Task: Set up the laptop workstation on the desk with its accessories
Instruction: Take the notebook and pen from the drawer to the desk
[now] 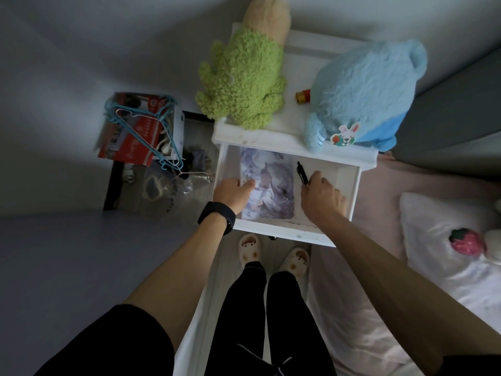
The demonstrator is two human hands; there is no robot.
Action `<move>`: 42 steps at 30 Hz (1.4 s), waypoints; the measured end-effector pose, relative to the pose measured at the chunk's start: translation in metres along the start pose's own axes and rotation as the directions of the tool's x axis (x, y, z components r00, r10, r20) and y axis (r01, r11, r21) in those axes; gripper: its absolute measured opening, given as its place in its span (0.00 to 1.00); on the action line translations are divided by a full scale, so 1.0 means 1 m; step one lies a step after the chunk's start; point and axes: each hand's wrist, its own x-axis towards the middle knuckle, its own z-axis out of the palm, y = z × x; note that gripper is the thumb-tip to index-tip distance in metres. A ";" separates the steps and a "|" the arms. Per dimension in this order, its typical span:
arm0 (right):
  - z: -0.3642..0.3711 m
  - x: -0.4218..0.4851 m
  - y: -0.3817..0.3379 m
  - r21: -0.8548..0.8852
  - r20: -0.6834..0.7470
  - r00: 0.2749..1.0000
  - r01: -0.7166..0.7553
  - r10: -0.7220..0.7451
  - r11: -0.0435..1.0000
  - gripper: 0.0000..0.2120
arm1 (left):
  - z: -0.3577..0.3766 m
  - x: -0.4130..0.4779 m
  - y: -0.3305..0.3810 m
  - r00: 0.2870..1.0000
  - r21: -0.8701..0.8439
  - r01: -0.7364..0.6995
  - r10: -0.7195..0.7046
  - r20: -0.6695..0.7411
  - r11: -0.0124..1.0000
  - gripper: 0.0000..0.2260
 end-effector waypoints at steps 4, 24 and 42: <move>-0.015 -0.022 0.012 0.183 -0.108 0.987 0.135 -0.116 0.974 0.09 | -0.006 -0.015 0.014 0.999 -0.007 -0.021 0.020 -0.038 1.000 0.21; -0.012 -0.148 0.058 0.640 0.362 0.932 -0.256 0.009 0.725 0.13 | -0.022 -0.168 -0.020 0.919 -0.410 -0.064 -0.106 -0.379 0.910 0.12; -0.021 -0.111 0.035 0.465 0.177 0.975 0.036 -0.133 0.885 0.13 | -0.041 -0.178 -0.056 0.737 -0.621 -0.187 -0.309 -0.601 0.761 0.12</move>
